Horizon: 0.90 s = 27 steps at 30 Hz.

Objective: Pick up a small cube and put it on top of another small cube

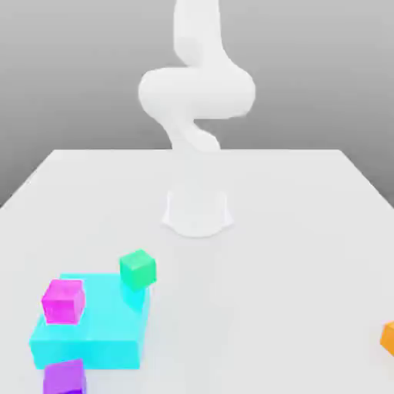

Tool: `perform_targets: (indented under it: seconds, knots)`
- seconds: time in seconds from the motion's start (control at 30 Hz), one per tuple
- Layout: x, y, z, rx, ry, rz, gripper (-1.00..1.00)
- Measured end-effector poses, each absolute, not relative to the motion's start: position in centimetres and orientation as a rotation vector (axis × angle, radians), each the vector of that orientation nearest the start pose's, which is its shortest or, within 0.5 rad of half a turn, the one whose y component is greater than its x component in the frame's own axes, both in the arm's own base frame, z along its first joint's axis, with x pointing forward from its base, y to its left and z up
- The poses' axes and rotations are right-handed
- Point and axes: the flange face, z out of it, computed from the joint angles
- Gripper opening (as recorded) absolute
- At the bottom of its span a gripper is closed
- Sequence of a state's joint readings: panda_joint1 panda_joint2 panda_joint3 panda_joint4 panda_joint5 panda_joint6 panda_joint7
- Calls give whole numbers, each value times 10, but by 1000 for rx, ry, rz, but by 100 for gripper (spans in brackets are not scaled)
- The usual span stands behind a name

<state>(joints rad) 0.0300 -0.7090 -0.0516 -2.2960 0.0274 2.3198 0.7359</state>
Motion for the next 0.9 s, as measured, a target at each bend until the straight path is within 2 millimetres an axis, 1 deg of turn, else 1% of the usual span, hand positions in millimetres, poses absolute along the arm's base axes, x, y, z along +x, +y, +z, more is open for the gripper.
perform_targets:
  seconds: [0.1, 0.23, 0.37, 0.47, 0.57, 0.67, 0.8, 0.9]
  knots:
    - [417, -32, 641, -2532, 976, -811, 0]
    - [459, -52, 583, -2591, 946, -670, 0]
    - [491, -72, 519, -2647, 924, -542, 0]
    - [509, -86, 470, -2689, 911, -452, 0]
    - [521, -102, 420, -2734, 903, -368, 0]
    - [527, -120, 370, -2781, 899, -289, 0]
    - [527, -140, 306, -2854, 881, -188, 0]
    - [521, -158, 262, -2916, 867, -116, 0]
